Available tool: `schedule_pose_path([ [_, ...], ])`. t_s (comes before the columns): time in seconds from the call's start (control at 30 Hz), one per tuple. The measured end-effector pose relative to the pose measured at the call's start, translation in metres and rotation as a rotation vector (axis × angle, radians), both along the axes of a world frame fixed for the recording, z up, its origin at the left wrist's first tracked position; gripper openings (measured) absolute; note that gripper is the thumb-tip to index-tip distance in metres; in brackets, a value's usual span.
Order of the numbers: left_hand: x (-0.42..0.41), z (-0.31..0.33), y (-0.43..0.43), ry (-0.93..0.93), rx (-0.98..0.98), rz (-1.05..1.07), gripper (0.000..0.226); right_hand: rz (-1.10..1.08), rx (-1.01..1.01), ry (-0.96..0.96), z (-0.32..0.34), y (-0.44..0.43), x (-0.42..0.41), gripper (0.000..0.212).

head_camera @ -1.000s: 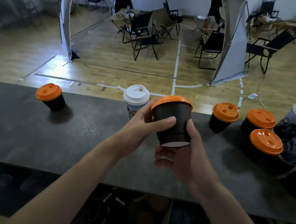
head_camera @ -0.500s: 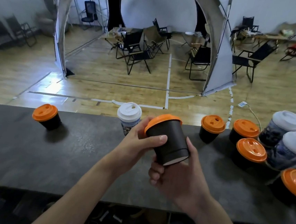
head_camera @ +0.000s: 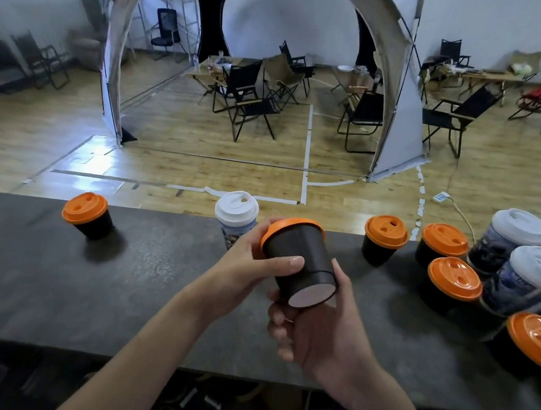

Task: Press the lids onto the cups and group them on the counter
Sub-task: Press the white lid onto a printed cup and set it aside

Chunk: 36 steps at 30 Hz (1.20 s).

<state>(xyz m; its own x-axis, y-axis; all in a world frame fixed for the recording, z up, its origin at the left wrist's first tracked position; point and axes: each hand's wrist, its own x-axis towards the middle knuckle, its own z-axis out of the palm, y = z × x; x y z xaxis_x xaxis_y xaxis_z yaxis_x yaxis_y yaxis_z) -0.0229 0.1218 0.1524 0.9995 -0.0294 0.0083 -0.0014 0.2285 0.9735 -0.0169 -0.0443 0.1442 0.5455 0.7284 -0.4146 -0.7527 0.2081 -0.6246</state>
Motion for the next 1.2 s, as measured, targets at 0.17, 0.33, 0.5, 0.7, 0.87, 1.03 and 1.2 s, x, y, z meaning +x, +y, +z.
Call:
schedule_pose_path([
  [0.17,-0.001,0.002,0.004,-0.015,0.129,0.064,0.061,-0.047,-0.148,-0.191,-0.002,-0.003,0.006,0.074],
  [0.33,0.0,-0.005,0.0,-0.05,-0.023,0.018,0.057,-0.013,0.108,0.004,0.008,-0.003,0.008,0.08],
  [0.5,0.003,-0.006,0.002,-0.011,0.113,0.083,0.057,-0.038,-0.123,-0.127,-0.003,-0.007,0.014,0.085],
  [0.7,0.008,-0.009,-0.004,-0.02,0.032,-0.001,0.056,0.065,0.234,0.158,-0.006,-0.005,0.014,0.08],
  [0.87,0.014,-0.01,-0.004,0.01,0.115,0.127,0.06,0.011,-0.002,-0.002,-0.007,-0.004,0.016,0.091],
  [1.03,0.021,-0.009,0.0,0.057,0.222,0.051,0.057,-0.073,0.017,0.05,-0.006,-0.001,0.014,0.082],
  [1.2,0.02,-0.015,-0.001,0.04,0.067,0.046,0.059,-0.013,0.299,0.245,-0.007,-0.001,0.014,0.08],
])
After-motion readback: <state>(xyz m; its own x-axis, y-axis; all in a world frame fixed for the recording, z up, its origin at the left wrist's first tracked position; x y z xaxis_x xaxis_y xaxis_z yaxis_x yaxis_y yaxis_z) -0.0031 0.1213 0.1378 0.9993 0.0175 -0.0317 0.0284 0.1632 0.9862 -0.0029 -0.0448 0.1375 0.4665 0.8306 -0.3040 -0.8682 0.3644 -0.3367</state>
